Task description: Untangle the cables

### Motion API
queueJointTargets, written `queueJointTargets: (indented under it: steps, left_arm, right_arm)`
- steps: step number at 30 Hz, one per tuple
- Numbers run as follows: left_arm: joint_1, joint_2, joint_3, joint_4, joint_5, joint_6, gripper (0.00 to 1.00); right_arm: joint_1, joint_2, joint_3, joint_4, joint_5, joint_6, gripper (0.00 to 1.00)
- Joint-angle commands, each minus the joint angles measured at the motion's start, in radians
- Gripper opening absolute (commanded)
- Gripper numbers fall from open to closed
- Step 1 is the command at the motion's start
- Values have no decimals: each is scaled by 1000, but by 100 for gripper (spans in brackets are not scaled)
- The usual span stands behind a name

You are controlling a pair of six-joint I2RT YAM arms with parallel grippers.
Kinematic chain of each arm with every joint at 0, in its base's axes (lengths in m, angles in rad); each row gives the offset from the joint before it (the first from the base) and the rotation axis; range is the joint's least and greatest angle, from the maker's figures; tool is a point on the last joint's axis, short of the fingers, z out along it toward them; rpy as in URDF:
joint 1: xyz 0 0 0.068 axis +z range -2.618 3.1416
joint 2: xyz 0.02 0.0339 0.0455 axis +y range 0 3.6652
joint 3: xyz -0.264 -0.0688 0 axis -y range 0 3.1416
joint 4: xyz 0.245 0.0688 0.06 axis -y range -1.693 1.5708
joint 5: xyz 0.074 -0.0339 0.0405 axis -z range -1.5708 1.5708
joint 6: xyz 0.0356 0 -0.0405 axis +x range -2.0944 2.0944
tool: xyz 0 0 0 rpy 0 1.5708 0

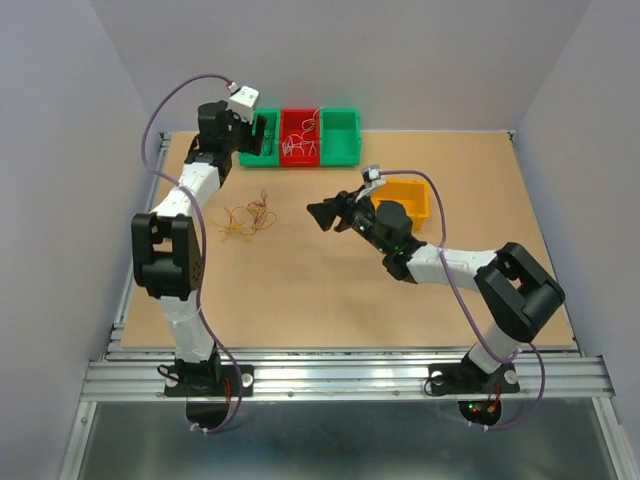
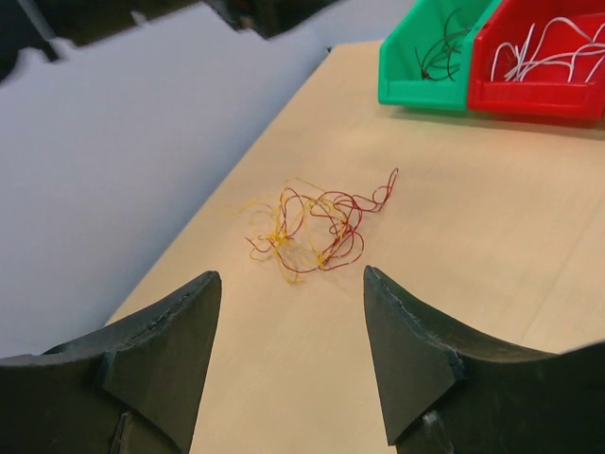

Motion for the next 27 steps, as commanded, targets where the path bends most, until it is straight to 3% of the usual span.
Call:
queueJointTargets:
  steps: [1, 7, 10, 14, 20, 27]
  left_arm:
    - [0, -262, -148, -2, -10, 108, 80]
    - [0, -516, -501, -156, 7, 263, 84]
    - [0, -591, -631, -167, -15, 280, 84]
    - [0, -675, -777, -96, -10, 237, 84]
    - [0, -781, -896, 11, 7, 185, 84]
    - [0, -829, -980, 111, -82, 197, 84]
  right_arm:
    - [-4, 33, 157, -236, -77, -109, 67]
    - [-4, 102, 230, -334, -137, -189, 69]
    - [-4, 176, 319, -445, -149, -224, 70]
    - [-4, 263, 410, -466, -158, -226, 70]
    - [-4, 426, 537, -468, -161, -180, 63]
    - [-4, 582, 684, -457, -164, -112, 62]
